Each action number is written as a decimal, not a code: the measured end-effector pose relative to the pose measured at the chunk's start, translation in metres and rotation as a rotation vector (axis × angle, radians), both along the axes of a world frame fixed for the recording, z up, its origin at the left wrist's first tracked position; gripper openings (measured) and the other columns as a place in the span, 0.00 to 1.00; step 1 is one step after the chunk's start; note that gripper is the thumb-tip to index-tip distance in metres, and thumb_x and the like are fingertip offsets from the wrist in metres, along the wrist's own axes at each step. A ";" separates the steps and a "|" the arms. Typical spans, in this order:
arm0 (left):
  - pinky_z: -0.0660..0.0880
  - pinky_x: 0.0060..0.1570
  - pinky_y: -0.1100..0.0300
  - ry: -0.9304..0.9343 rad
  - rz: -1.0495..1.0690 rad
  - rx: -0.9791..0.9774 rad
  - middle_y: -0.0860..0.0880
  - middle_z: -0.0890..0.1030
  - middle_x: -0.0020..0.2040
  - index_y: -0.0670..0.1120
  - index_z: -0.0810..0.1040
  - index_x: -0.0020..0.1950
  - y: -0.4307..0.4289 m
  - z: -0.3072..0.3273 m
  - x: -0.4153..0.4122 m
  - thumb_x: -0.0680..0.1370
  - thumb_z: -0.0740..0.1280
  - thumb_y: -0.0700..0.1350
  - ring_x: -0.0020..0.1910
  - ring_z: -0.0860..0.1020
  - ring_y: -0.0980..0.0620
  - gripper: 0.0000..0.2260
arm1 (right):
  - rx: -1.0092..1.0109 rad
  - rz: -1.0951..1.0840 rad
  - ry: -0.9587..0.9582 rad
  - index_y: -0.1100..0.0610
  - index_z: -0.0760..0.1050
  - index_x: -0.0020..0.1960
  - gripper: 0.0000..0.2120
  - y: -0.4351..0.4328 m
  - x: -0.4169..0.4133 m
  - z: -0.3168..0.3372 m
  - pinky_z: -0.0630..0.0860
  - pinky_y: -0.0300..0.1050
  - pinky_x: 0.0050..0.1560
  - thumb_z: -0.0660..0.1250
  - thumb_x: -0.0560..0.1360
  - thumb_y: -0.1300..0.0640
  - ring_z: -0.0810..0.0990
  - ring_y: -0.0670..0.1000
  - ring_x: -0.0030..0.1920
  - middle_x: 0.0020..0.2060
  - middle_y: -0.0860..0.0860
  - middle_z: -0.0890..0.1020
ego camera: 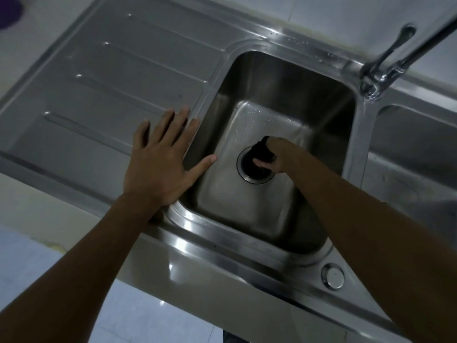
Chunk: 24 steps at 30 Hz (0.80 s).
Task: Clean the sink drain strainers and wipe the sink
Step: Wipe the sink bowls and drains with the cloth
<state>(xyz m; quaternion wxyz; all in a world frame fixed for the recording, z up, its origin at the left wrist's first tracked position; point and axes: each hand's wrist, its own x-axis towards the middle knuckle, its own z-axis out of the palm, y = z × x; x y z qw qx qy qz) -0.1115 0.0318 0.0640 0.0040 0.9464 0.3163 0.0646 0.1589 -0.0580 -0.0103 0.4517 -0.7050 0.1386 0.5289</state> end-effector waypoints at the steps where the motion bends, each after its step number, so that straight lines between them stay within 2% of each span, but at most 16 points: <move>1: 0.55 0.78 0.37 0.005 -0.003 -0.004 0.49 0.56 0.84 0.51 0.58 0.83 0.000 -0.001 0.000 0.81 0.45 0.73 0.84 0.53 0.48 0.37 | -0.028 0.028 -0.088 0.61 0.71 0.68 0.17 0.002 0.001 -0.002 0.84 0.47 0.34 0.67 0.80 0.62 0.79 0.58 0.49 0.61 0.59 0.76; 2: 0.55 0.78 0.37 0.008 -0.002 -0.007 0.49 0.56 0.84 0.52 0.58 0.83 -0.001 -0.003 -0.002 0.81 0.45 0.73 0.84 0.53 0.48 0.37 | -0.089 0.097 -0.233 0.62 0.71 0.68 0.18 0.004 0.000 -0.004 0.83 0.48 0.40 0.67 0.79 0.62 0.80 0.59 0.50 0.62 0.61 0.77; 4: 0.55 0.78 0.37 0.010 0.006 -0.008 0.49 0.55 0.85 0.52 0.57 0.83 -0.003 -0.006 -0.005 0.81 0.45 0.73 0.84 0.53 0.48 0.37 | -0.227 0.340 -0.634 0.64 0.71 0.70 0.20 0.006 -0.010 -0.007 0.78 0.48 0.52 0.65 0.79 0.60 0.80 0.62 0.60 0.63 0.62 0.78; 6: 0.55 0.78 0.37 0.010 0.012 -0.006 0.49 0.55 0.85 0.52 0.57 0.84 -0.002 -0.007 -0.007 0.81 0.45 0.73 0.84 0.52 0.48 0.37 | -0.241 0.587 -0.891 0.62 0.74 0.68 0.18 0.008 -0.026 -0.010 0.75 0.48 0.56 0.65 0.79 0.60 0.78 0.64 0.63 0.63 0.62 0.78; 8: 0.55 0.78 0.37 0.010 0.008 -0.001 0.50 0.55 0.85 0.52 0.57 0.84 -0.002 -0.008 -0.007 0.81 0.46 0.73 0.84 0.53 0.48 0.37 | -0.230 0.918 -1.025 0.58 0.74 0.68 0.18 0.008 -0.052 -0.017 0.74 0.50 0.60 0.66 0.79 0.57 0.74 0.65 0.67 0.67 0.62 0.74; 10: 0.56 0.78 0.37 0.003 0.004 0.011 0.49 0.55 0.85 0.52 0.58 0.83 0.000 -0.008 -0.007 0.81 0.47 0.73 0.84 0.53 0.48 0.37 | -0.211 1.210 -1.181 0.52 0.69 0.75 0.24 0.003 -0.079 -0.029 0.73 0.54 0.64 0.67 0.80 0.55 0.67 0.66 0.69 0.72 0.59 0.67; 12: 0.57 0.77 0.37 0.011 0.006 0.028 0.49 0.56 0.85 0.52 0.59 0.83 0.001 -0.007 -0.007 0.81 0.48 0.72 0.83 0.54 0.47 0.36 | -0.117 1.357 -1.302 0.51 0.64 0.78 0.29 -0.007 -0.100 -0.036 0.74 0.56 0.65 0.66 0.79 0.56 0.65 0.65 0.71 0.75 0.59 0.64; 16: 0.57 0.77 0.38 0.020 0.009 0.036 0.50 0.56 0.85 0.52 0.59 0.83 -0.004 -0.007 -0.009 0.81 0.48 0.72 0.83 0.55 0.47 0.36 | 0.159 1.644 -1.405 0.54 0.57 0.82 0.29 -0.032 -0.104 -0.048 0.74 0.58 0.66 0.61 0.82 0.57 0.55 0.63 0.80 0.82 0.57 0.56; 18: 0.57 0.77 0.37 0.026 0.011 0.036 0.49 0.56 0.85 0.51 0.59 0.83 -0.006 -0.004 -0.007 0.81 0.48 0.72 0.83 0.55 0.47 0.37 | 0.217 1.631 -1.387 0.58 0.56 0.82 0.32 -0.031 -0.095 -0.050 0.74 0.60 0.66 0.64 0.81 0.59 0.53 0.63 0.81 0.82 0.58 0.55; 20: 0.57 0.77 0.37 0.032 0.011 0.030 0.49 0.56 0.85 0.51 0.59 0.83 -0.005 0.000 -0.004 0.81 0.47 0.73 0.84 0.54 0.47 0.37 | 0.188 1.548 -1.350 0.61 0.54 0.82 0.35 -0.019 -0.087 -0.050 0.67 0.59 0.73 0.66 0.80 0.60 0.51 0.64 0.81 0.82 0.60 0.54; 21: 0.57 0.77 0.37 0.038 0.009 0.023 0.49 0.56 0.85 0.51 0.59 0.83 -0.005 0.001 -0.002 0.81 0.47 0.73 0.84 0.54 0.47 0.38 | 0.142 1.487 -1.323 0.63 0.53 0.82 0.36 -0.010 -0.084 -0.049 0.63 0.58 0.78 0.67 0.79 0.59 0.51 0.64 0.81 0.81 0.61 0.54; 24: 0.56 0.77 0.37 0.054 0.007 -0.010 0.49 0.54 0.85 0.51 0.58 0.83 -0.009 0.003 0.000 0.80 0.46 0.73 0.84 0.53 0.47 0.38 | 0.015 1.192 -1.164 0.67 0.53 0.80 0.40 0.032 -0.076 -0.041 0.56 0.57 0.80 0.70 0.76 0.59 0.51 0.65 0.80 0.79 0.64 0.56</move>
